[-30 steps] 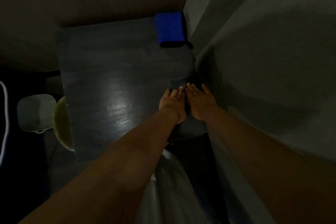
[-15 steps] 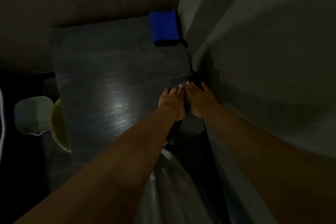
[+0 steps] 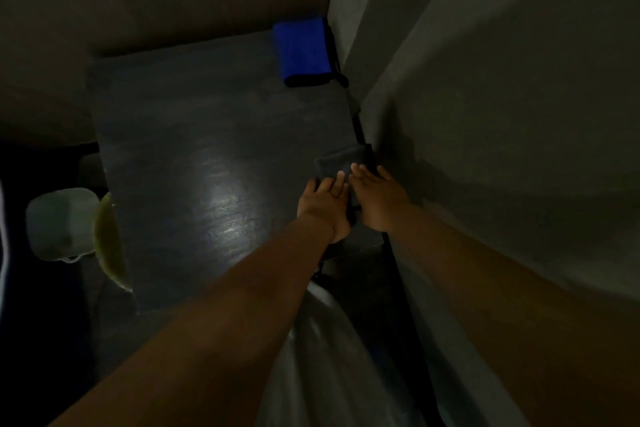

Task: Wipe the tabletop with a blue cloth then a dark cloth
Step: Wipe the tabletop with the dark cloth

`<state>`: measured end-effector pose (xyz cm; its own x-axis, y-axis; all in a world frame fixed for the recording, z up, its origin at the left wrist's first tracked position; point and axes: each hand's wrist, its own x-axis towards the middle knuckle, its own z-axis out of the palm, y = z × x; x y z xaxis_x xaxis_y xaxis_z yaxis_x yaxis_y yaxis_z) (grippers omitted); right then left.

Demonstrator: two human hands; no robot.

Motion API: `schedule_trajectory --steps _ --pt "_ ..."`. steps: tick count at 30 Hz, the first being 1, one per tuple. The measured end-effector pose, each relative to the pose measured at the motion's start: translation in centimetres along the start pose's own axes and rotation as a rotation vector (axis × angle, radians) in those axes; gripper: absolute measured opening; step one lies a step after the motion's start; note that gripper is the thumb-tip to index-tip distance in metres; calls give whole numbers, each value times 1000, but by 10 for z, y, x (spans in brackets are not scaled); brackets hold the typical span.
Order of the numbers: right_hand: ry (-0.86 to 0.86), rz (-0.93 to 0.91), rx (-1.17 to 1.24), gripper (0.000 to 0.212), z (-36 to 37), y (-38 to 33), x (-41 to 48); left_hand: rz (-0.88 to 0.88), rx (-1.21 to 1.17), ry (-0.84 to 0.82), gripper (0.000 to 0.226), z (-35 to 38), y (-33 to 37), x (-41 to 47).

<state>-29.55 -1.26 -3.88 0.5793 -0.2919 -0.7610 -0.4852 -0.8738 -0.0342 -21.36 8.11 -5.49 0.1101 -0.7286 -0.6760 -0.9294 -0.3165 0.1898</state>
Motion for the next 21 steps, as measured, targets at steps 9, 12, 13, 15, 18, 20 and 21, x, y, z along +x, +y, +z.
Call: schedule_trajectory --steps 9,12,13,15,18,20,21 --pt "19 -11 0 73 24 4 -22 35 20 -20 73 17 14 -9" --pt "11 -9 5 74 24 1 -22 32 20 -33 75 19 13 -10" --pt "7 -7 17 74 25 0 -22 32 20 -30 75 20 13 -11" --pt "5 -2 29 75 26 0 -22 28 25 -16 75 22 12 -12" --pt "-16 -7 53 75 22 0 -23 27 20 -22 75 20 13 -13" --pt "-15 -8 66 74 21 -1 -24 22 19 -24 75 19 14 -15" --pt "-14 -7 76 75 21 -2 -24 17 13 -16 75 19 14 -15"
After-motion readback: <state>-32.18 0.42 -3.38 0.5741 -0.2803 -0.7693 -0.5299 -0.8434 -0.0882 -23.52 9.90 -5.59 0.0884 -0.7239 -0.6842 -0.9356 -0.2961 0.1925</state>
